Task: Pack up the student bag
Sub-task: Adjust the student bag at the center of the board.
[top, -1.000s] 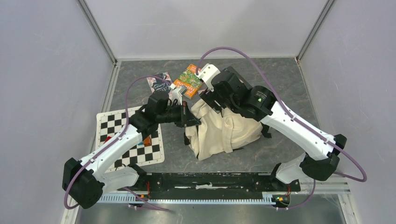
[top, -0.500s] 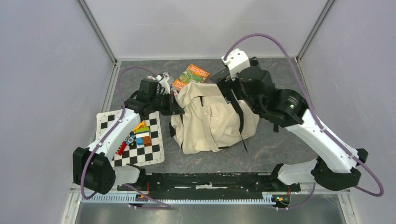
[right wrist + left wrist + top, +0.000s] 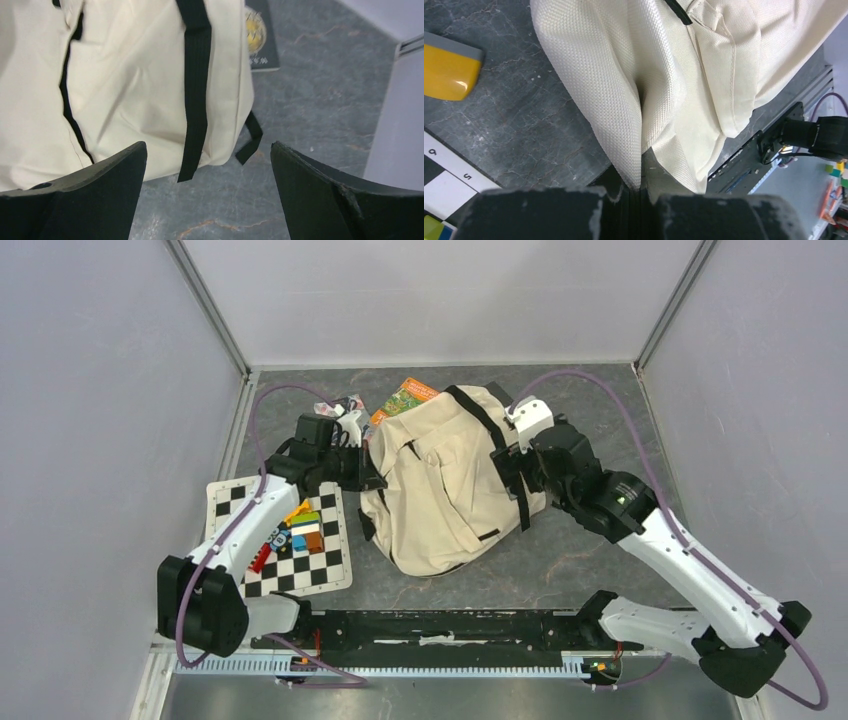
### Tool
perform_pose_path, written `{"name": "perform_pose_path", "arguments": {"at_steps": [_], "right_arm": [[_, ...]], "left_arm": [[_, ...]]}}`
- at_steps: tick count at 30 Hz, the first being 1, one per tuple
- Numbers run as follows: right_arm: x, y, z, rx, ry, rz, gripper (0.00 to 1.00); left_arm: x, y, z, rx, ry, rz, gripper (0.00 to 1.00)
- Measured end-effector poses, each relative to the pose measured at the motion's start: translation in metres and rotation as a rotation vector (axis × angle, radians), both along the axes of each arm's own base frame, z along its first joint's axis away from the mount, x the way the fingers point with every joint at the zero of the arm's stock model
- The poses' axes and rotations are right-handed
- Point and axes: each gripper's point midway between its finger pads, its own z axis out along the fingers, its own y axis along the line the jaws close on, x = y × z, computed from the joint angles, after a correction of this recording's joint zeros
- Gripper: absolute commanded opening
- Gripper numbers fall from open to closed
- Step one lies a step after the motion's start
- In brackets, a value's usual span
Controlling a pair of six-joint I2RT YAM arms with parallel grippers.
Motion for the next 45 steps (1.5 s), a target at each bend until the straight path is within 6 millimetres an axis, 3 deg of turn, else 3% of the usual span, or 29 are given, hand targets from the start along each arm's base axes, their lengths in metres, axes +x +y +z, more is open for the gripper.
{"name": "perform_pose_path", "arguments": {"at_steps": [6,12,16,22,25,27,29,32,34,41,45], "right_arm": [[0.008,-0.008,-0.065,0.066,0.139,0.025,0.87],[0.0,-0.005,-0.121,0.153,0.267,0.076,0.74],[-0.002,0.001,-0.133,0.181,0.288,0.112,0.65],[0.013,0.001,-0.146,0.152,0.274,0.104,0.4],[0.019,0.003,-0.156,0.135,0.291,0.105,0.13],[0.021,0.003,-0.161,0.122,0.302,0.106,0.0],[0.021,0.003,-0.162,0.116,0.311,0.102,0.0],[0.025,0.004,-0.146,0.122,0.291,0.098,0.0],[0.029,0.004,-0.124,0.137,0.249,0.098,0.0],[0.055,0.012,-0.005,0.218,-0.033,0.128,0.0],[0.084,0.016,0.061,0.231,-0.206,0.113,0.0]], "left_arm": [[-0.004,0.004,0.001,0.017,-0.073,-0.027,0.02],[-0.005,0.005,-0.002,0.028,-0.1,-0.046,0.02],[-0.005,0.006,-0.003,0.031,-0.112,-0.054,0.02],[-0.006,0.005,0.0,0.028,-0.134,-0.064,0.02],[-0.007,0.004,0.001,0.027,-0.146,-0.077,0.02],[-0.008,0.003,0.001,0.029,-0.152,-0.085,0.02],[-0.009,0.002,0.001,0.032,-0.159,-0.091,0.02],[-0.01,0.001,0.0,0.044,-0.17,-0.103,0.02],[-0.011,-0.001,0.0,0.054,-0.178,-0.114,0.02],[-0.023,-0.016,0.0,0.094,-0.233,-0.209,0.02],[-0.038,-0.027,0.003,0.104,-0.282,-0.287,0.02]]}}
